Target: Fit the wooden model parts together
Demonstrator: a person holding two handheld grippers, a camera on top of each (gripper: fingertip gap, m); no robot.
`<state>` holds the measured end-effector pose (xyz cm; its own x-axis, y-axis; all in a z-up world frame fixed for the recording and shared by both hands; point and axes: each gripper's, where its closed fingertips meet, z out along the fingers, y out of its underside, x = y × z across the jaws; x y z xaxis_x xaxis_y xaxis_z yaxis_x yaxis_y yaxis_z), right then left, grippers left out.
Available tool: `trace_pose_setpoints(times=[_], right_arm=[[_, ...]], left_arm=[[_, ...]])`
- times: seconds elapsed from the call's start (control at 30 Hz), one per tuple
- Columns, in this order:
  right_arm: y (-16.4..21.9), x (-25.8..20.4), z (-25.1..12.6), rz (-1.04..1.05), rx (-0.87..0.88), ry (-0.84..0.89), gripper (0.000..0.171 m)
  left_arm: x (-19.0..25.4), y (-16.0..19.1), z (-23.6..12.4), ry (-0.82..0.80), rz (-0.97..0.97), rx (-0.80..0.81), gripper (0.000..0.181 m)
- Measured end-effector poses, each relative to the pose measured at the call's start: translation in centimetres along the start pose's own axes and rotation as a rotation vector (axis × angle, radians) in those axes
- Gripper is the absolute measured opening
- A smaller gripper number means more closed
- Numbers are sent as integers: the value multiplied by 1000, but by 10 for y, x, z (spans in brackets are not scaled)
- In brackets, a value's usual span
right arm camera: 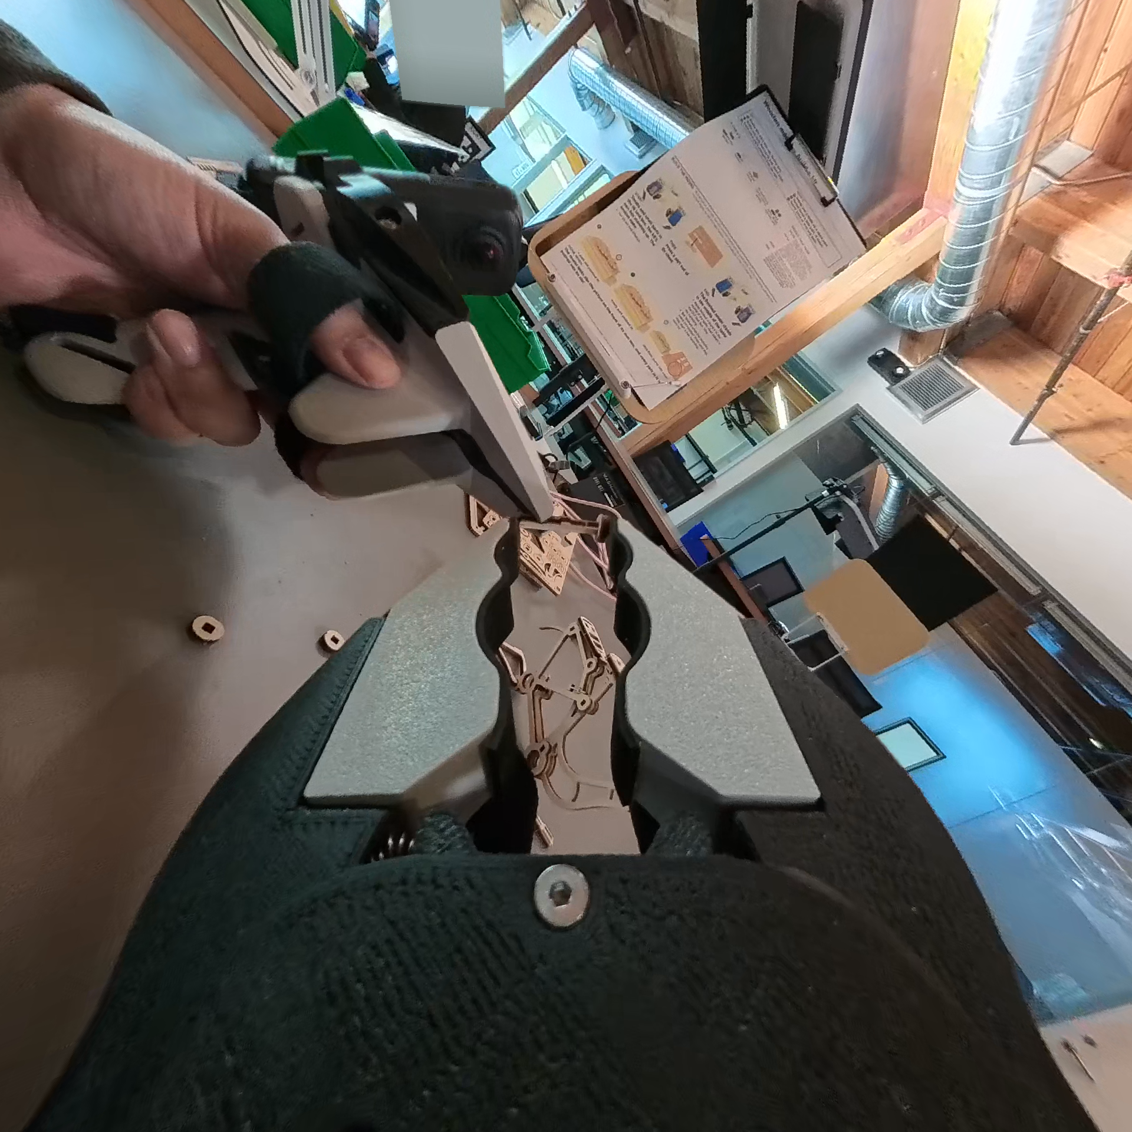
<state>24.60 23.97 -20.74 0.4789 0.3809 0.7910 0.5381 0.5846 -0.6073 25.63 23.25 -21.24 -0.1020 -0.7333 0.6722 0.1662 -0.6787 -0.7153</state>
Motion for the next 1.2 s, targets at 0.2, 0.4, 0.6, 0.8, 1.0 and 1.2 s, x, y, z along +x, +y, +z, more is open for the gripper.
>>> trace_pose_setpoints(times=[0.2, 0.4, 0.6, 0.8, 1.0, 1.2], right_arm=[[1, 1, -1, 34, 5, -19, 27], [-1, 0, -3, 60, 28, -37, 27], [-6, -6, -4, 36, 56, -68, 27], [-10, -14, -7, 136, 98, -171, 35], [-13, -36, -18, 461, 121, -490, 29], [-8, -69, -17, 539, 37, -686, 19]], left_arm=[[1, 0, 1, 14, 3, -3, 1], [9, 2, 3, 53, 106, -62, 15], [3, 7, 5, 41, 75, -114, 11], [4, 13, -3, 13, 196, -180, 2], [-11, 35, -35, -205, 762, -476, 2], [-29, 67, -48, -225, 1016, -706, 2]])
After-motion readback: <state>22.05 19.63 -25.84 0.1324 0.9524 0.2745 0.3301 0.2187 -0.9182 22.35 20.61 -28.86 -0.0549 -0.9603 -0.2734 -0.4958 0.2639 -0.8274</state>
